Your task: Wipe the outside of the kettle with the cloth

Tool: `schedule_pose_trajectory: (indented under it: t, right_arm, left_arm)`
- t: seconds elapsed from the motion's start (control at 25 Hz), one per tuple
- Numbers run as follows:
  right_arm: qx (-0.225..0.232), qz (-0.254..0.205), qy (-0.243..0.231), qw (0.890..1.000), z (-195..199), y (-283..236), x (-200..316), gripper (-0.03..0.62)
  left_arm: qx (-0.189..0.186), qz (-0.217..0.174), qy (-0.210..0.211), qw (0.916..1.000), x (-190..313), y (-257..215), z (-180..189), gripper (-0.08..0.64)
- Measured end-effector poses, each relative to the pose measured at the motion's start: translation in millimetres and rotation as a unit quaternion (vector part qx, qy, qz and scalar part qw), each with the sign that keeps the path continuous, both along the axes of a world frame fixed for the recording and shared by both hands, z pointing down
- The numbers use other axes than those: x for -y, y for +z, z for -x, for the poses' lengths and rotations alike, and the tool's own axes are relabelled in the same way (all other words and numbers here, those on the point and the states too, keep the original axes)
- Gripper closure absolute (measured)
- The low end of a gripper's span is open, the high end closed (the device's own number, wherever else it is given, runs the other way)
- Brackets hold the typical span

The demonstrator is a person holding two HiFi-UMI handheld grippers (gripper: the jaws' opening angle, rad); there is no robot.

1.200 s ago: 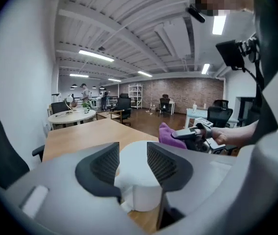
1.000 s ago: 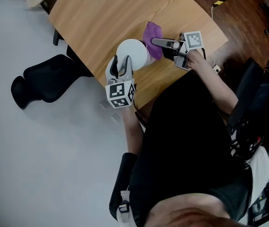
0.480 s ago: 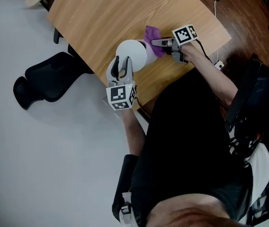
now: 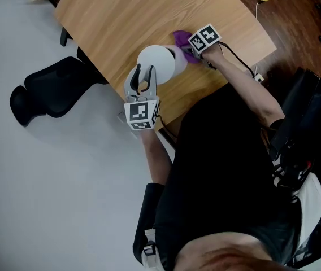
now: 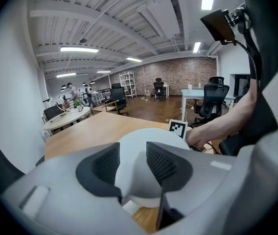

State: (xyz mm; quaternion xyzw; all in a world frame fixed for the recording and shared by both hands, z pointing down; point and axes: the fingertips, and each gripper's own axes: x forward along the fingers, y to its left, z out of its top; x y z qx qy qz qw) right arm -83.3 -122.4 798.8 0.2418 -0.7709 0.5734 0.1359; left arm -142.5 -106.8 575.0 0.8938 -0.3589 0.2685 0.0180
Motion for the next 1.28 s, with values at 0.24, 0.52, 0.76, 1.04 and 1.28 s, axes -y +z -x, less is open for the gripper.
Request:
schedule_pose_trajectory:
  t: [0.24,0.52,0.76,1.04,1.28]
  right_arm:
    - [0.004,-0.005,-0.001,1.000,2,2,-5,0.537]
    - [0.100,0.016,0.051,0.994,13,-14,-34,0.535]
    - [0.370,0.043,0.195,0.907,-23,-166,-27,0.535]
    - [0.401,-0.091,0.162,0.897,-3,-184,4,0.535]
    - [0.334,0.029,0.178,0.925,13,-102,-3,0.535]
  left_arm:
    - [0.002,0.001,0.078,0.9969,-2,-3,0,0.483]
    - [-0.084,0.024,0.079,0.9931,16,-22,23,0.502]
    - [-0.039,0.056,-0.057,0.9960,27,-26,3,0.480]
    - [0.017,0.040,-0.049,0.9979,39,2,3,0.468]
    - [0.018,0.020,-0.039,0.9989,28,3,0,0.472]
